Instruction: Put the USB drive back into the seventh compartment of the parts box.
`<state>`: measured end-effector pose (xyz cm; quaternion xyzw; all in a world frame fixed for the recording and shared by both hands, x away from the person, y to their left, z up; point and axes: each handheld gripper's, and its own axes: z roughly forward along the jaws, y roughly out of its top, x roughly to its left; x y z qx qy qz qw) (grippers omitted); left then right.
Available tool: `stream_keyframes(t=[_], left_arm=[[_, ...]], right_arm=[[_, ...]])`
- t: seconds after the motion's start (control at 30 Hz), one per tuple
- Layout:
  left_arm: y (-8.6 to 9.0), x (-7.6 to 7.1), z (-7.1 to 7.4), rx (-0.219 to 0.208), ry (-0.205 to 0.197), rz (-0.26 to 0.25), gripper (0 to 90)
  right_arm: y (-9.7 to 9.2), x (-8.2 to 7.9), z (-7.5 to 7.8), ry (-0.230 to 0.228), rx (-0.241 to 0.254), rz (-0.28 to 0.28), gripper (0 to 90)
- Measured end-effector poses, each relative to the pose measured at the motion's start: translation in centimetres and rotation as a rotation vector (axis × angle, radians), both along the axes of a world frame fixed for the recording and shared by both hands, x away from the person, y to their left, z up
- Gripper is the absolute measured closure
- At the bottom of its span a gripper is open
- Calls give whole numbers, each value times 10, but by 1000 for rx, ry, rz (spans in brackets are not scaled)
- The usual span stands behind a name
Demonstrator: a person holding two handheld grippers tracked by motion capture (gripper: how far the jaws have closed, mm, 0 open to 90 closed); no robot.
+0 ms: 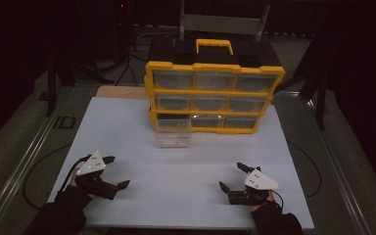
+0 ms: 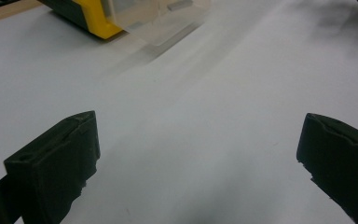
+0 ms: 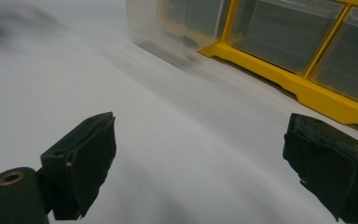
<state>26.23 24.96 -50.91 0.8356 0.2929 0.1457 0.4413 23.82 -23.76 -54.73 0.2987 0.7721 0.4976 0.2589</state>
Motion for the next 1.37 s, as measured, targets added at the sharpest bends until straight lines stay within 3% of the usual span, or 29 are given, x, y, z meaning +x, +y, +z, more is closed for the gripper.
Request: stream_keyframes(t=[0.37,0.77,1.37], left_arm=[[11,-12,-15,-16,19,33,4],[19,-17,-22,-11,-17,124,4],[18,-16,-25,-28,-29,144,4]], right_arm=[[0,0,0,0,-1,-1,95],[0,-1,0,-3,-1,3,96],[0,0,-1,2,-8,5,96]])
